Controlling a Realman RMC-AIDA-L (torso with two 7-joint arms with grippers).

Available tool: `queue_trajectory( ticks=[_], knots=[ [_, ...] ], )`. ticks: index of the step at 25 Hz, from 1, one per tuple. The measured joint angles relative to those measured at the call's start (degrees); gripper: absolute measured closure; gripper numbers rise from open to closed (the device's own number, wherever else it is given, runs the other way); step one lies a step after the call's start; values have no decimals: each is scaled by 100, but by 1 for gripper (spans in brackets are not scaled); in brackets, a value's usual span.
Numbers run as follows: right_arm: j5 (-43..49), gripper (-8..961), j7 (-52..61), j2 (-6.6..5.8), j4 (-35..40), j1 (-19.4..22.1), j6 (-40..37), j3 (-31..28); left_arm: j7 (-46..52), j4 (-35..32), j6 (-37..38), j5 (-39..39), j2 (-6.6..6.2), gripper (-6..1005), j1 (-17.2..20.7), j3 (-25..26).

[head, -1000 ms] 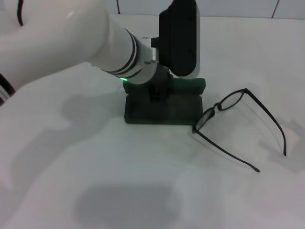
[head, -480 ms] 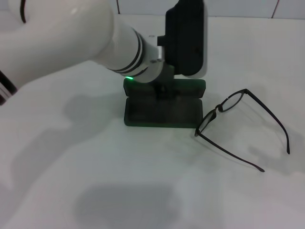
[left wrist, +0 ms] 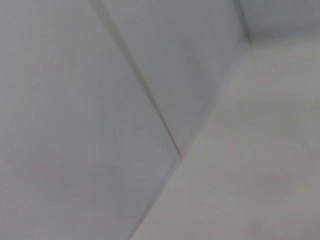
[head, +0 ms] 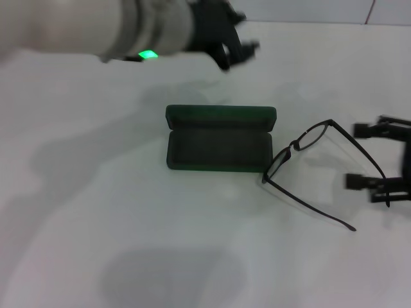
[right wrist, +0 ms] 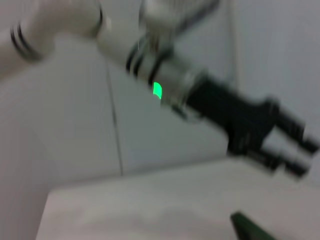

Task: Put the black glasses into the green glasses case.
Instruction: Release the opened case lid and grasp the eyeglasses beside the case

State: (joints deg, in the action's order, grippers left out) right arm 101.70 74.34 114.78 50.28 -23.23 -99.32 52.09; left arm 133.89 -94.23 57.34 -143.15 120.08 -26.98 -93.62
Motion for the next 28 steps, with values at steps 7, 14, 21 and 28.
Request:
queue_trajectory(
  ticks=[7, 14, 21, 28],
  knots=[
    [1379, 84, 1575, -12, 1438, -1005, 390, 964, -1732, 83, 235, 3917, -43, 580, 1187, 1647],
    [3382, 84, 2618, -61, 1587, -2459, 164, 1569, -4445, 2483, 2696, 6678, -66, 683, 1370, 3227],
    [4115, 103, 2744, 34, 1352, -3588, 166, 2130, -5561, 4360, 4008, 6762, -176, 818, 1344, 4044],
    [4387, 166, 2749, 91, 1005, -3966, 304, 3181, -6368, 5289, 4284, 6501, -222, 968, 1338, 4067]
  ],
)
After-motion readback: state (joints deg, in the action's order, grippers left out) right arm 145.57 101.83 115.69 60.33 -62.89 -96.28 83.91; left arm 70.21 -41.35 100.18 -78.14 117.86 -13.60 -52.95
